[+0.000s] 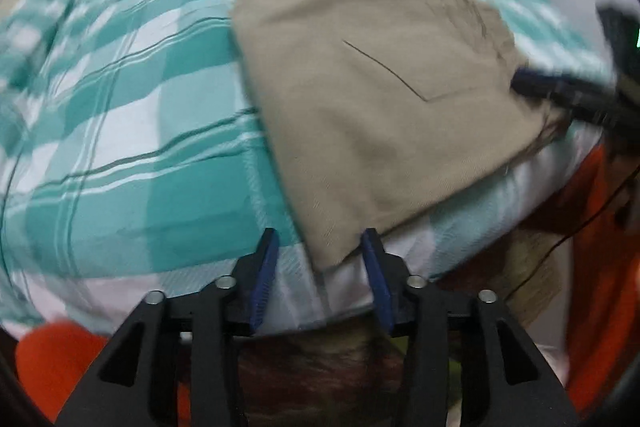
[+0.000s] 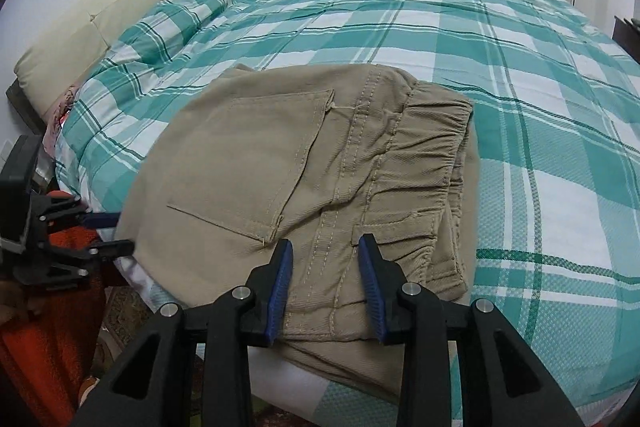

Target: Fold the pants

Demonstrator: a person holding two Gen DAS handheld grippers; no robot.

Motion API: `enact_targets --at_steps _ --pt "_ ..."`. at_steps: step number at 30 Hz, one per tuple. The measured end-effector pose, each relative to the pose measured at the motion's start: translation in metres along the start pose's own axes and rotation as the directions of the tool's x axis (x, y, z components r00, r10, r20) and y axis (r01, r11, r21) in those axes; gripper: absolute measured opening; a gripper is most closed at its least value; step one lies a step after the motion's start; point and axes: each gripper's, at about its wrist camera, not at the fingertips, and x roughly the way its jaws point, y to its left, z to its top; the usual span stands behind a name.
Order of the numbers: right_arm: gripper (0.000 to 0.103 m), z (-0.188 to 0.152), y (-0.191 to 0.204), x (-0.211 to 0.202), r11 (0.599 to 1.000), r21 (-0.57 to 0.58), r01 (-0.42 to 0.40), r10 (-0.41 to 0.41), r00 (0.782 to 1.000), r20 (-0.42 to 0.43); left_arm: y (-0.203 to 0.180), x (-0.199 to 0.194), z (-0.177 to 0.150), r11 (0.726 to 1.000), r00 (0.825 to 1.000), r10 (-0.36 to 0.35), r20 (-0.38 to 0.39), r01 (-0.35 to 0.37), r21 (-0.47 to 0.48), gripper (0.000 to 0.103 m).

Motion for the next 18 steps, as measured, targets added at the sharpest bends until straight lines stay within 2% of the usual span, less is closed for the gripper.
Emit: enact_targets --at_steps 2,4,5,7,9,11,12,13,14,15,16,18 --pt "0.035 0.001 -0.001 0.001 1.0 0.003 0.003 -0.003 1.0 -0.001 0.013 -0.029 0.014 0.998 0.995 -0.04 0.09 0.044 -0.046 0.059" --pt "0.035 0.003 -0.003 0.001 1.0 0.02 -0.006 0.006 1.0 -0.005 0.021 -0.05 0.041 0.991 0.978 -0.111 0.176 0.122 -0.054 0.066" --pt "0.035 0.003 -0.004 0.001 1.0 0.029 -0.012 0.012 1.0 -0.006 0.023 -0.052 0.051 0.986 0.971 -0.143 0.193 0.155 -0.053 0.068" --pt "0.035 0.003 -0.005 0.001 0.999 0.032 -0.016 0.017 1.0 -0.007 0.024 -0.046 0.091 0.963 0.944 -0.251 0.216 0.266 -0.04 0.068" --pt "0.035 0.003 -0.005 0.002 0.999 0.027 -0.017 0.017 1.0 -0.007 0.016 -0.029 0.119 0.953 0.931 -0.289 0.225 0.302 -0.025 0.068" --pt "0.035 0.002 -0.005 0.001 1.0 0.025 -0.017 0.017 1.0 -0.002 0.012 0.006 0.148 0.95 0.935 -0.295 0.197 0.309 -0.042 0.068" --pt "0.035 0.001 -0.004 0.001 1.0 0.022 -0.016 0.016 1.0 0.001 0.008 0.027 0.159 0.957 0.948 -0.271 0.166 0.283 -0.053 0.068" --pt "0.035 0.0 -0.004 0.001 1.0 0.018 -0.015 0.015 1.0 0.003 0.006 0.06 0.169 0.976 0.975 -0.196 0.106 0.205 -0.079 0.068" --pt "0.035 -0.001 -0.003 0.001 1.0 0.012 -0.013 0.012 1.0 0.005 0.008 0.083 0.172 0.983 0.988 -0.142 0.052 0.147 -0.107 0.066" --pt "0.035 -0.001 -0.003 0.001 1.0 0.008 -0.011 0.011 1.0 0.007 0.012 0.106 0.171 0.981 0.991 -0.132 -0.005 0.13 -0.143 0.067" --pt "0.035 -0.001 -0.002 0.001 1.0 0.005 -0.01 0.01 1.0 0.007 0.015 0.118 0.166 0.974 0.989 -0.15 -0.016 0.145 -0.171 0.068" --pt "0.035 -0.001 -0.002 0.0 1.0 0.006 -0.012 0.012 1.0 0.012 0.011 0.105 0.16 0.976 0.991 -0.13 0.043 0.136 -0.169 0.068"
